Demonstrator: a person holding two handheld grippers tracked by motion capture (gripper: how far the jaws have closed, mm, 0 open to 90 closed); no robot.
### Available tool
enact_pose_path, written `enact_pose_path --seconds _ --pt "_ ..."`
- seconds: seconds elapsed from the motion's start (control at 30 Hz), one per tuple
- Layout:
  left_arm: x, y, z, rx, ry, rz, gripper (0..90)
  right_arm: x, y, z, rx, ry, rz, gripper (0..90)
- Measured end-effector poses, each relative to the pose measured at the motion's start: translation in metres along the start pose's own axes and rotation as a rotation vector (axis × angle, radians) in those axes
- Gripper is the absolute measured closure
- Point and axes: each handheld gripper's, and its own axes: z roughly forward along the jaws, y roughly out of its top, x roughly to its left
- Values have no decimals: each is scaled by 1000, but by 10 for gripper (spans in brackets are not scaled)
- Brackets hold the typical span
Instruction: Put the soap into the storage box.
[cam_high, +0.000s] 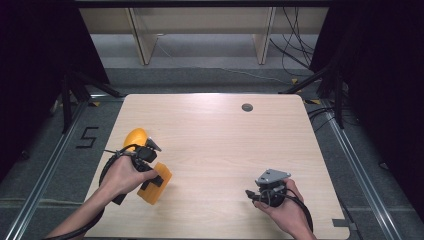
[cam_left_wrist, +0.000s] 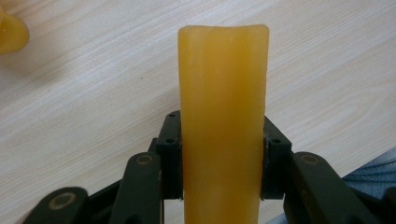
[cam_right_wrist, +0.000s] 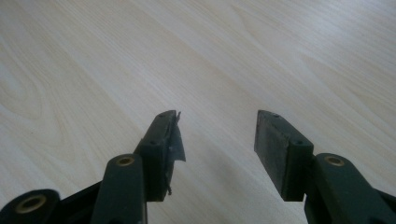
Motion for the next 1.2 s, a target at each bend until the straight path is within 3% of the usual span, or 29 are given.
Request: enact_pose_path --seconds 0.33,0.4,0.5,0.6,0.63,0.8,0.87,0.93,1.2 --pt "6 2 -2 -15 -4 -14 604 -1 0 1 -3 -5 -9 497" --pt "8 2 -4 -4 -2 5 604 0 0 1 -3 -3 -7 497" --pt "9 2 -3 -15 -1 -16 604 0 0 0 0 -1 1 496" --pt "14 2 -5 -1 2 6 604 0 0 1 0 -1 0 496" --pt "14 2 -4 -26 6 -19 604 0 0 1 0 -1 1 496" --pt "19 2 -7 -35 12 -33 604 0 0 0 0 0 0 495" --pt "22 3 -10 -20 12 -16 604 0 0 0 1 -2 0 495" --pt "22 3 -10 -42 13 -42 604 0 0 0 1 -2 0 495" --pt "27 5 -17 -48 16 -35 604 0 0 0 2 -1 -1 495"
